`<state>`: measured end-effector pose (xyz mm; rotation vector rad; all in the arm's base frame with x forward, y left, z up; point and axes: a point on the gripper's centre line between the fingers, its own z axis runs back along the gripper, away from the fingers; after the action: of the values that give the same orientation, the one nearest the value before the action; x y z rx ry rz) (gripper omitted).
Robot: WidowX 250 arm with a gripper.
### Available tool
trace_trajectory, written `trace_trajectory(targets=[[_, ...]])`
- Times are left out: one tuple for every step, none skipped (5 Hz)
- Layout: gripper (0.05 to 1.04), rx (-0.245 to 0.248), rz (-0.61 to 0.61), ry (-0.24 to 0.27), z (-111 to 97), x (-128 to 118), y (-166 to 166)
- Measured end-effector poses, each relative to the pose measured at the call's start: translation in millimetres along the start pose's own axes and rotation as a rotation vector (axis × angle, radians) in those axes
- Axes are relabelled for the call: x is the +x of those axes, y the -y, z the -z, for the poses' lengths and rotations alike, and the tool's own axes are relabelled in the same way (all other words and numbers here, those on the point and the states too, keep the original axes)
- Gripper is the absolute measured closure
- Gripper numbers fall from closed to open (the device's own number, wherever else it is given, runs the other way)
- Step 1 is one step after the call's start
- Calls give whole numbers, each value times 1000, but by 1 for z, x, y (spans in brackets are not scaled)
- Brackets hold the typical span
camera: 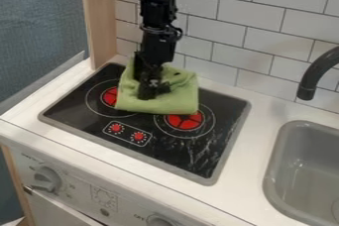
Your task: Rotate the folded cloth counter clockwise
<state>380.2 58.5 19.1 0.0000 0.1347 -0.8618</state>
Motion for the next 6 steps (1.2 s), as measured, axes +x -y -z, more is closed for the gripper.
trace_trajectory(targets=[[85,-9,-144,23,4,0,6],[85,-41,-343,37,5,-5,13],[85,-72,-511,51,7,-8,22],[85,-131,-673,86,6,-12,25],[85,-200,-870,107,6,-20,32],[85,-233,-931,118,6,-26,35]])
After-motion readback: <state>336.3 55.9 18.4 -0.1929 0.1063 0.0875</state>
